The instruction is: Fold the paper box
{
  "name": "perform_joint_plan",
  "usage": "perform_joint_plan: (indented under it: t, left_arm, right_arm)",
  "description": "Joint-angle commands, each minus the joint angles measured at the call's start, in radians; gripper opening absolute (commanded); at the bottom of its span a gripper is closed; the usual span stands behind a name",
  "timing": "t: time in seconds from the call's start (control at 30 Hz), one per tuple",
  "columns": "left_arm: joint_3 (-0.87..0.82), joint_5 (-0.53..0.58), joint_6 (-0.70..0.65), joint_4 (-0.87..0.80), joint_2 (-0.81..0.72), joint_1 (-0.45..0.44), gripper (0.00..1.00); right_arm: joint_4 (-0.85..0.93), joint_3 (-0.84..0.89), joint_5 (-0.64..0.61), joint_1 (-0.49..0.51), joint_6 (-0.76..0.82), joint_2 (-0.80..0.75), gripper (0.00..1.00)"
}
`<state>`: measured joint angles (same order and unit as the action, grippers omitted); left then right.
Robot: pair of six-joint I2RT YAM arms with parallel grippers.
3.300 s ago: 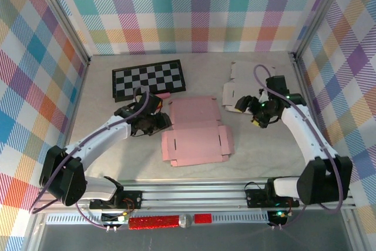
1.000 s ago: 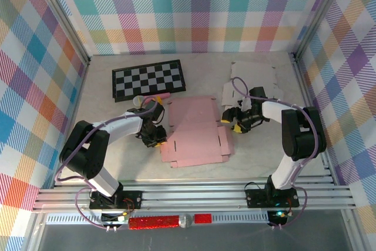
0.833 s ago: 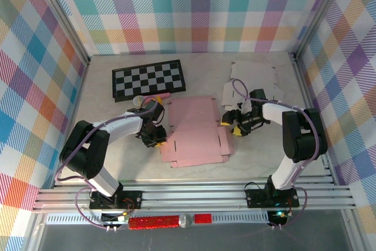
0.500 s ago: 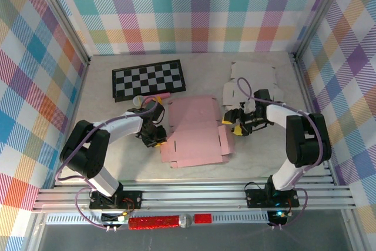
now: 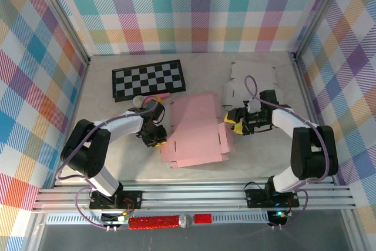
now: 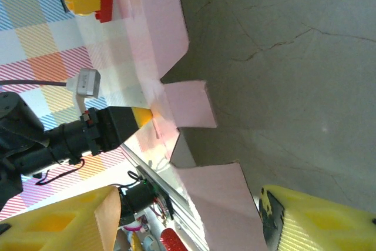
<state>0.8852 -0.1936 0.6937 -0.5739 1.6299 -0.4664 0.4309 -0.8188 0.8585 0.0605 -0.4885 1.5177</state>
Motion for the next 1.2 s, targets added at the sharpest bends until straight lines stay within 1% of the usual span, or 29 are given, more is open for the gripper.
perform_joint_plan:
  t: [0.0, 0.13, 0.3, 0.57, 0.8, 1.1, 1.17]
  left_arm:
    - [-0.021, 0.051, -0.011, 0.005, 0.067, 0.008, 0.16]
    - [-0.007, 0.051, -0.018, 0.0, 0.079, 0.008, 0.16]
    - [0.006, 0.044, -0.019, 0.002, 0.096, 0.008, 0.16]
    - [0.023, 0.037, -0.022, 0.0, 0.109, 0.008, 0.16]
    - [0.03, 0.036, -0.021, 0.001, 0.118, 0.008, 0.16]
    - [0.03, 0.035, -0.016, 0.005, 0.113, 0.008, 0.16]
    - [0.032, 0.036, -0.013, 0.003, 0.103, 0.008, 0.16]
  right_arm:
    - [0.008, 0.012, 0.058, -0.021, -0.025, -0.055, 0.62]
    - [-0.013, 0.032, 0.088, -0.027, -0.059, -0.088, 0.58]
    - [-0.125, 0.091, 0.152, -0.027, -0.129, -0.084, 0.53]
    - [-0.096, 0.11, 0.145, -0.027, -0.074, -0.033, 0.5]
    - [0.012, 0.081, 0.069, -0.021, 0.024, -0.003, 0.45]
    - [0.08, 0.042, -0.024, 0.043, 0.051, 0.028, 0.31]
    - [0.08, 0.038, -0.033, 0.054, 0.046, 0.035, 0.25]
